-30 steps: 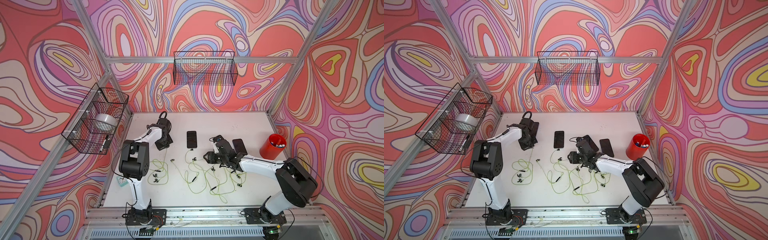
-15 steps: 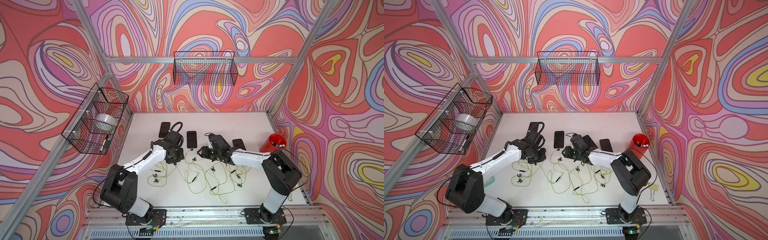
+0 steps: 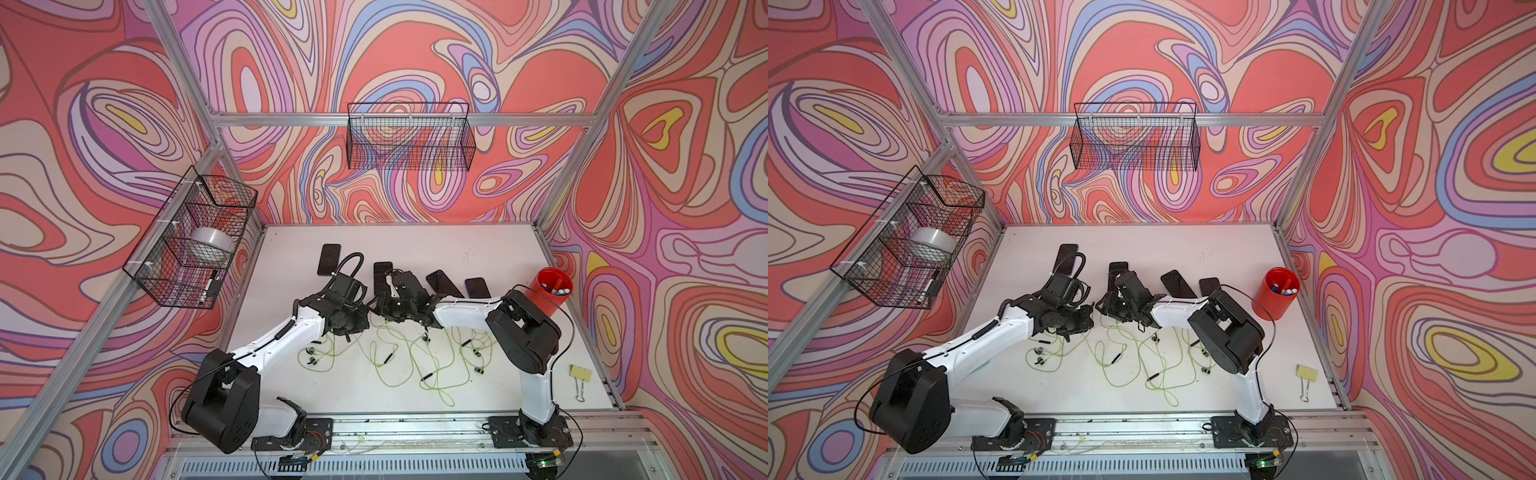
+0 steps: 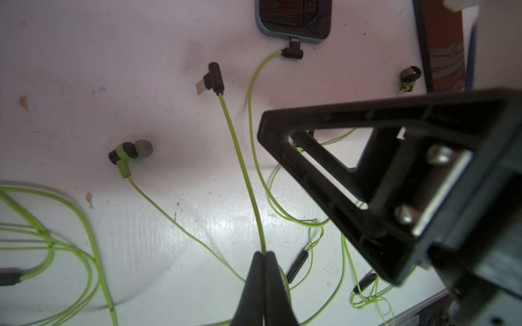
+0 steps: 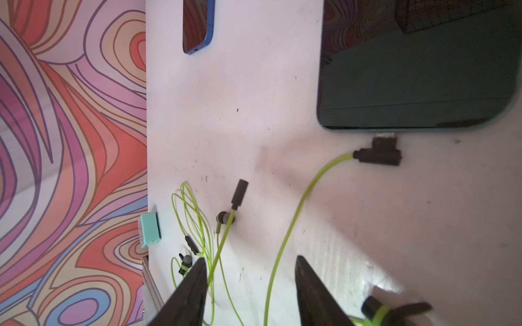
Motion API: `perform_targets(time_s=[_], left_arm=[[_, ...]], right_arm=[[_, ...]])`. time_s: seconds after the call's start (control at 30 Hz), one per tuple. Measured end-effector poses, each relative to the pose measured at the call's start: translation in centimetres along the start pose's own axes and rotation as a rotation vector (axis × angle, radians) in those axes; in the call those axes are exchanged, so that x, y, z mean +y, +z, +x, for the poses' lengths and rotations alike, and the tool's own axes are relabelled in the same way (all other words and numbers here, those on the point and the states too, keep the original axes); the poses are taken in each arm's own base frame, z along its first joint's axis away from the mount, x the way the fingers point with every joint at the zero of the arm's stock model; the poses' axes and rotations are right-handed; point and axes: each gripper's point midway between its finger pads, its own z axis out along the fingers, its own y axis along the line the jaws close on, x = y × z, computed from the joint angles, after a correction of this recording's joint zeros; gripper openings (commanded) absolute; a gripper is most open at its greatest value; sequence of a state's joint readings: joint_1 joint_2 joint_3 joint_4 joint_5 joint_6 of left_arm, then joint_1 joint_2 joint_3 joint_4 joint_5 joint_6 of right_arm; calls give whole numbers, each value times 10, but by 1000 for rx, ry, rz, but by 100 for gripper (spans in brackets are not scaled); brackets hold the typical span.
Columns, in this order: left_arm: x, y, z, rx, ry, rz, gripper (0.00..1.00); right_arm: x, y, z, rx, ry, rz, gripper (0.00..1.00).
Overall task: Plug wired earphones into phones
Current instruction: Pick up the wired earphone from the center of the board.
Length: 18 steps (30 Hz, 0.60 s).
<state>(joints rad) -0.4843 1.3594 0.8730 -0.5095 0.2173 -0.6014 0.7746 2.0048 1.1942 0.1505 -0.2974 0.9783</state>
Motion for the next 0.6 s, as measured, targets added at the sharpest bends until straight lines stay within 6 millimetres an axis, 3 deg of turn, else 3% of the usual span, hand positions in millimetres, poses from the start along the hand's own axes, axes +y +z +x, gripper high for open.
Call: perform_targets(time_s=[0.17, 0.3, 0.43, 0.57, 0.6], left_arm=[[-6, -4, -4, -20, 44, 29, 0], [-9, -4, -3, -17, 65, 41, 0], [-12, -4, -2, -12, 86, 52, 0], [-15, -6, -1, -15, 102, 60, 0], [-15, -7, -2, -20, 103, 62, 0]], right_arm=[[5, 12, -3, 8, 9, -22, 51], [6, 16, 0, 22, 13, -26, 43], [2, 23, 2, 33, 24, -23, 18], [-3, 24, 3, 31, 19, -9, 0], [-3, 24, 2, 26, 22, -7, 0]])
